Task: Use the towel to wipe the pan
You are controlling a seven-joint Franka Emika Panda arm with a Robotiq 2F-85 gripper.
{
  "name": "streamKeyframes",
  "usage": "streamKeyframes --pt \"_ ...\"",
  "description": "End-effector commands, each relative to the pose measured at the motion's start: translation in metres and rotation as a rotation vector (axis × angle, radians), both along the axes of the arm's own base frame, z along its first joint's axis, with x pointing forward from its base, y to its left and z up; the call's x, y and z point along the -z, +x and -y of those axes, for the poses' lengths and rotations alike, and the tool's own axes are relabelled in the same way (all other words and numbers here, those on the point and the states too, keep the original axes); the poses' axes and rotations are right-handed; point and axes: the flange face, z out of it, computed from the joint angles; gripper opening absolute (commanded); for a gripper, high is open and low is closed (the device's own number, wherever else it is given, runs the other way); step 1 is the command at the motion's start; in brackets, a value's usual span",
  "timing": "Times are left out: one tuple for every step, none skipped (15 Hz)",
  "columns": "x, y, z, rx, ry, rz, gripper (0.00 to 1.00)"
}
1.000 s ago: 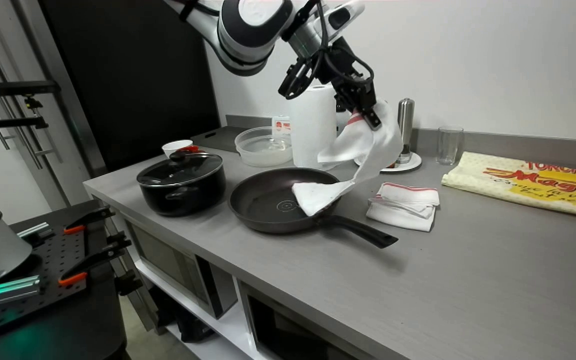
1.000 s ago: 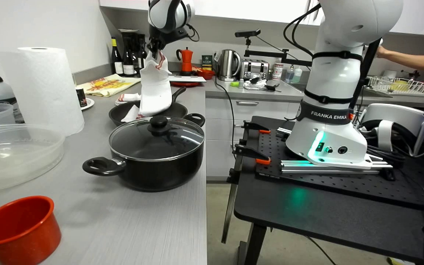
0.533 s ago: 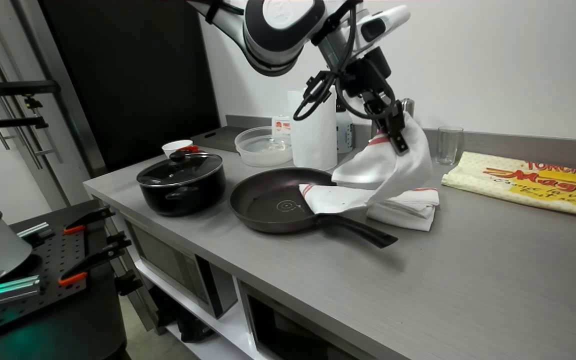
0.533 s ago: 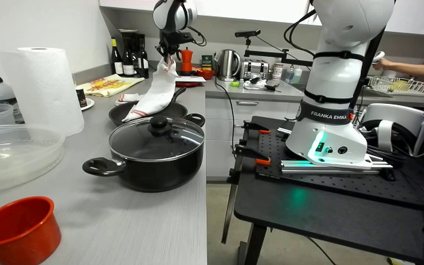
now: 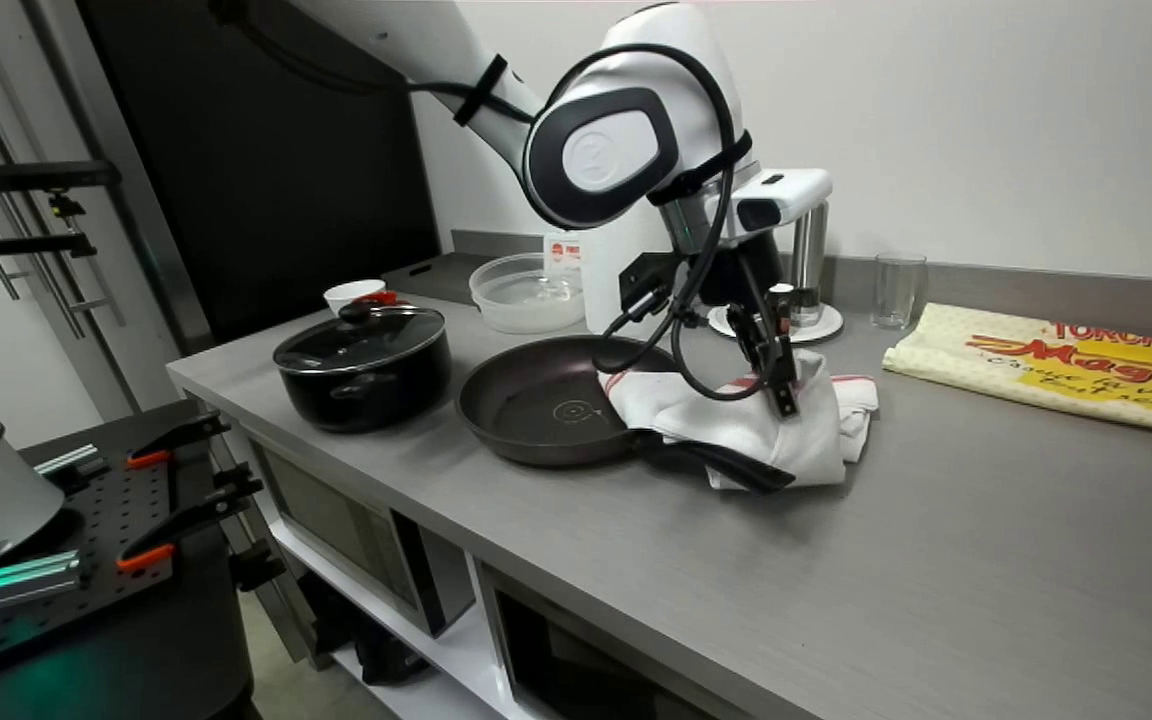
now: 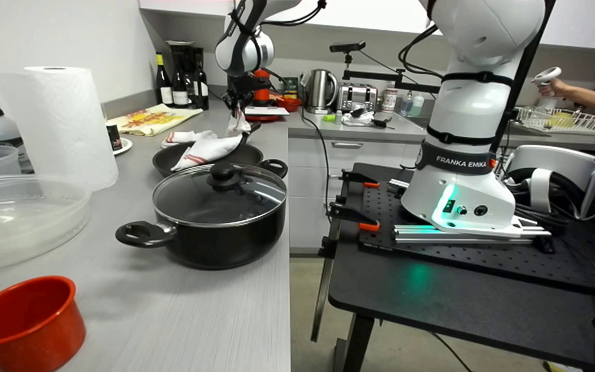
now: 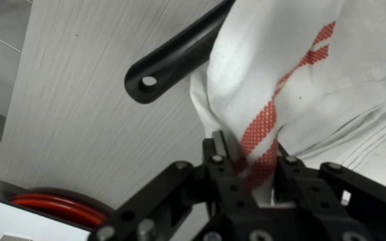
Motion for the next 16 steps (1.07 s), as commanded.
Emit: streamKeyframes --pt "0.004 0.007 -0.012 -0.040 0.012 0.033 0.61" --pt "0.004 0.008 -0.019 -0.058 0.008 0.039 0.69" --pt "0.003 0.010 -0.025 -0.078 0.001 0.047 0.75" --pt "0.001 0.011 -0.034 -0.105 -0.008 0.057 0.82" --pt "0.000 0.012 -0.043 -0.133 -0.021 0.066 0.90" --pt "-0.001 0.014 -0.053 -0.171 -0.030 0.068 0.96" --pt "0.000 0.015 -0.064 -0.211 -0.039 0.065 1.00" --pt "0.002 0.016 -0.079 -0.262 -0.042 0.055 1.00" --pt "0.005 0.016 -0.092 -0.306 -0.046 0.042 1.00" --pt "0.008 0.017 -0.106 -0.358 -0.047 0.021 1.00" --pt "0.012 0.017 -0.121 -0.406 -0.049 -0.002 1.00" --pt "0.016 0.017 -0.136 -0.459 -0.049 -0.027 1.00" --pt "0.018 0.018 -0.148 -0.501 -0.056 -0.051 1.00" --pt "0.022 0.017 -0.160 -0.552 -0.051 -0.077 1.00" --pt "0.025 0.017 -0.169 -0.588 -0.054 -0.098 1.00" --pt "0.027 0.016 -0.179 -0.627 -0.048 -0.121 1.00"
